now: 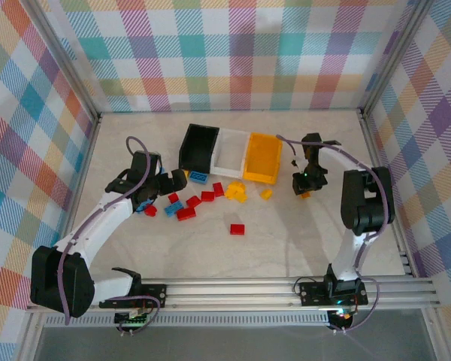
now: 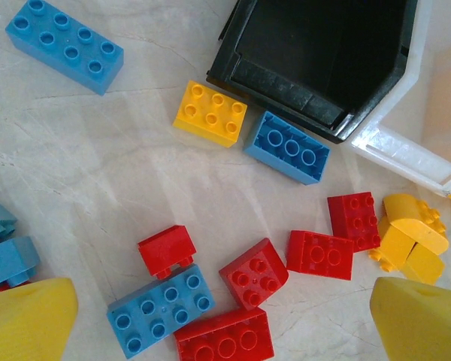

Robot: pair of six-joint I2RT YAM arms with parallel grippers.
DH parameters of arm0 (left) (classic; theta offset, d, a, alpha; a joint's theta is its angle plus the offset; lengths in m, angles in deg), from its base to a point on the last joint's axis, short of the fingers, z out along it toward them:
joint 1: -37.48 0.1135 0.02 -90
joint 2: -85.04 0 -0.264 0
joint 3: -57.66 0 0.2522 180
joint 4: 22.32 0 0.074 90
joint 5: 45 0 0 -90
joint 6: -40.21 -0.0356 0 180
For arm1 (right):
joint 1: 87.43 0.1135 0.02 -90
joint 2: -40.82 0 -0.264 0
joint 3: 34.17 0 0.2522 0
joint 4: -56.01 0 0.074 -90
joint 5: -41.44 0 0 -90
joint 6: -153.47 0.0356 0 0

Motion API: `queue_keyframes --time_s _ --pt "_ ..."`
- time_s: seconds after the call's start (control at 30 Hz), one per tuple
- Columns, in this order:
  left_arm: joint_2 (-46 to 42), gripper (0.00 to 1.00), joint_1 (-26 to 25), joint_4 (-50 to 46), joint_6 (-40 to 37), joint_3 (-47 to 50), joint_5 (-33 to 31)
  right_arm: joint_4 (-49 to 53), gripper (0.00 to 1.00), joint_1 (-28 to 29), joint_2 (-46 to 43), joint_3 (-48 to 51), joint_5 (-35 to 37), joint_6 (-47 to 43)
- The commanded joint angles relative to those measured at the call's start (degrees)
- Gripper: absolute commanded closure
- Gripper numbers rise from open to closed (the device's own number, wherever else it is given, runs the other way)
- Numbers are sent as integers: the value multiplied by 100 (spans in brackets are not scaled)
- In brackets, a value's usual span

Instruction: Sort the legos into containers by color

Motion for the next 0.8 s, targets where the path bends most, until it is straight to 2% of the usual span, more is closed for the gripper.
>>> queue_keyframes --time_s 0.0,0.1,0.2,0.37,0.53,0.77 --pt "-72 0 -78 -61 64 23 101 236 67 23 -784 -323 -864 852" --pt "16 0 -133 -73 114 -12 224 -159 67 88 -1117 -409 -1733 1721" --pt "145 0 -329 -247 98 -133 320 -558 68 305 -1024 -545 -2119 2315" --pt "325 0 -1002 -700 -260 -422 233 -204 68 656 -41 -1489 -2065 2445" --pt "290 0 -1454 -922 -419 -448 309 -22 67 914 878 -2327 -1952 2452" --pt "327 0 -1589 -1191 -481 -335 437 215 67 1131 1891 -3111 -1715 2470"
